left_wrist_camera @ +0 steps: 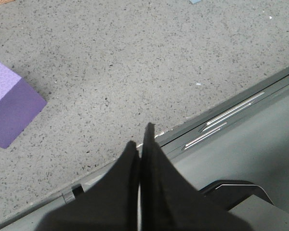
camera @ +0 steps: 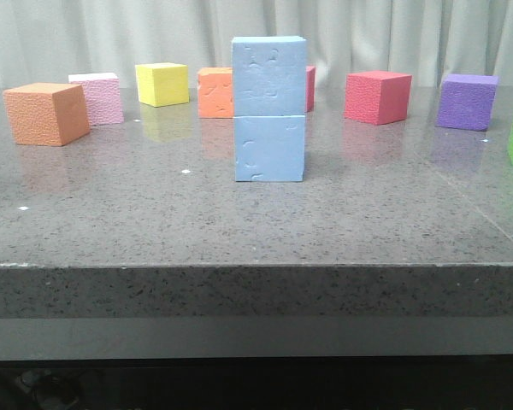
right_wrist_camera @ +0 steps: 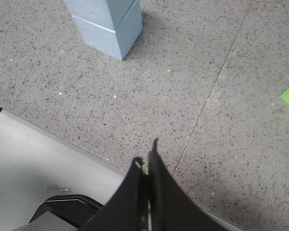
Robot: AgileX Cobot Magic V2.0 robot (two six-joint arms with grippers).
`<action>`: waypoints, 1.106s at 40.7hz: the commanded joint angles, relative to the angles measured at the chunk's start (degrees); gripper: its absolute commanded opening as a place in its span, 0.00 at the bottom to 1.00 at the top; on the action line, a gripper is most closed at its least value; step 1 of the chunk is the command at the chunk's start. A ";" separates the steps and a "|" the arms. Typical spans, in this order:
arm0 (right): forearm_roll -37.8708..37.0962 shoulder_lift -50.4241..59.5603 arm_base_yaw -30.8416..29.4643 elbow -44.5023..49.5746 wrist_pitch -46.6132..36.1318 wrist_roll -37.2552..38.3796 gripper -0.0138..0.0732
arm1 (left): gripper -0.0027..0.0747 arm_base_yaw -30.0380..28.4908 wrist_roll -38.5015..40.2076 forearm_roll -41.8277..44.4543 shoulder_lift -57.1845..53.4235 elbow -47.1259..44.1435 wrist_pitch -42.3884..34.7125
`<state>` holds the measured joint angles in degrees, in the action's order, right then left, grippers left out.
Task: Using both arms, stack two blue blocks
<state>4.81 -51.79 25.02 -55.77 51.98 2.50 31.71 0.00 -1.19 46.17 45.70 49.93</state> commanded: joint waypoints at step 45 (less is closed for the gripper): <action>-0.51 0.36 -0.23 -1.40 -3.13 -0.05 0.08 | 0.01 -24.73 0.00 0.61 -47.29 -46.83 -49.42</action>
<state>4.67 -51.79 25.02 -55.77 51.98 2.50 7.37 -0.38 0.00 0.00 -0.39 7.92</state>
